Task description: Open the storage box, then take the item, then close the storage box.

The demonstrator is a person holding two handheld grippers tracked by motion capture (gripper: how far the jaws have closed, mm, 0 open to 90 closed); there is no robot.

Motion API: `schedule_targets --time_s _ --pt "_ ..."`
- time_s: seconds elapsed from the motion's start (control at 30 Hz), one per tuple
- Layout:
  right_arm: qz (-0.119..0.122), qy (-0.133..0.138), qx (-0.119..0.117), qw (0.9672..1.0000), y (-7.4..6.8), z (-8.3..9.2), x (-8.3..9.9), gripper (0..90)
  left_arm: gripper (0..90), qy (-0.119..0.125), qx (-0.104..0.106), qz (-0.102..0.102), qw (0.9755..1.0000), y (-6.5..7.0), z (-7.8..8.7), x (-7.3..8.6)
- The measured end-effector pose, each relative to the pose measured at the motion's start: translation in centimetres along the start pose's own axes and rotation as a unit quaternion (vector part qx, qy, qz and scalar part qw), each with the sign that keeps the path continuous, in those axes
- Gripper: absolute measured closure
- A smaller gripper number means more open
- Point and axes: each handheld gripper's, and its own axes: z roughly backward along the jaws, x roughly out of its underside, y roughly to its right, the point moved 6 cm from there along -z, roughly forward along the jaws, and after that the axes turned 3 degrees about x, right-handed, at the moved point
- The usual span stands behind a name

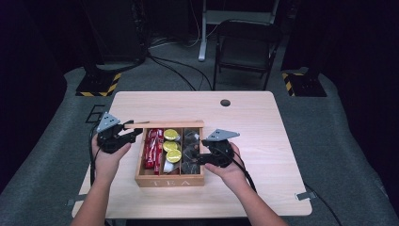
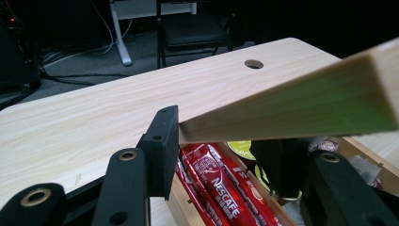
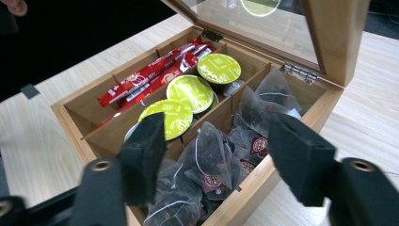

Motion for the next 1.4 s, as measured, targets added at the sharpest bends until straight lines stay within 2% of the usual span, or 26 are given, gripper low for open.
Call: schedule_targets --time_s 0.1,0.2,0.47,0.87,0.97,1.1,1.4 --pt "0.019 0.002 0.003 0.9998 -0.2 -0.3 0.1 45.4 51.9 0.001 0.001 0.001 1.0 0.0 0.0 0.0" --pt "0.022 0.005 0.002 0.9997 -0.3 -0.6 0.2 48.6 51.7 -0.001 0.001 0.001 1.0 0.0 0.0 0.0" --pt "0.033 -0.002 0.001 0.9995 -0.3 -1.5 0.4 49.4 51.7 -0.001 0.0 0.0 1.0 0.0 0.0 0.0" --pt "0.028 -0.007 -0.001 0.9996 -0.3 -2.5 0.6 49.2 50.7 0.003 0.001 0.0 1.0 0.0 -0.1 0.0" --pt "0.026 -0.016 -0.005 0.9995 -0.5 -2.9 0.8 49.3 50.7 0.002 0.0 0.0 1.0 0.0 -0.1 0.0" --pt "0.037 -0.02 -0.004 0.9991 -0.3 -3.5 1.0 48.7 50.7 0.002 -0.001 0.0 1.0 0.1 -0.1 0.0" --pt "0.033 -0.035 -0.002 0.9988 -0.3 -4.9 1.7 48.1 50.5 0.002 0.001 0.0 1.0 0.0 -0.1 0.0"
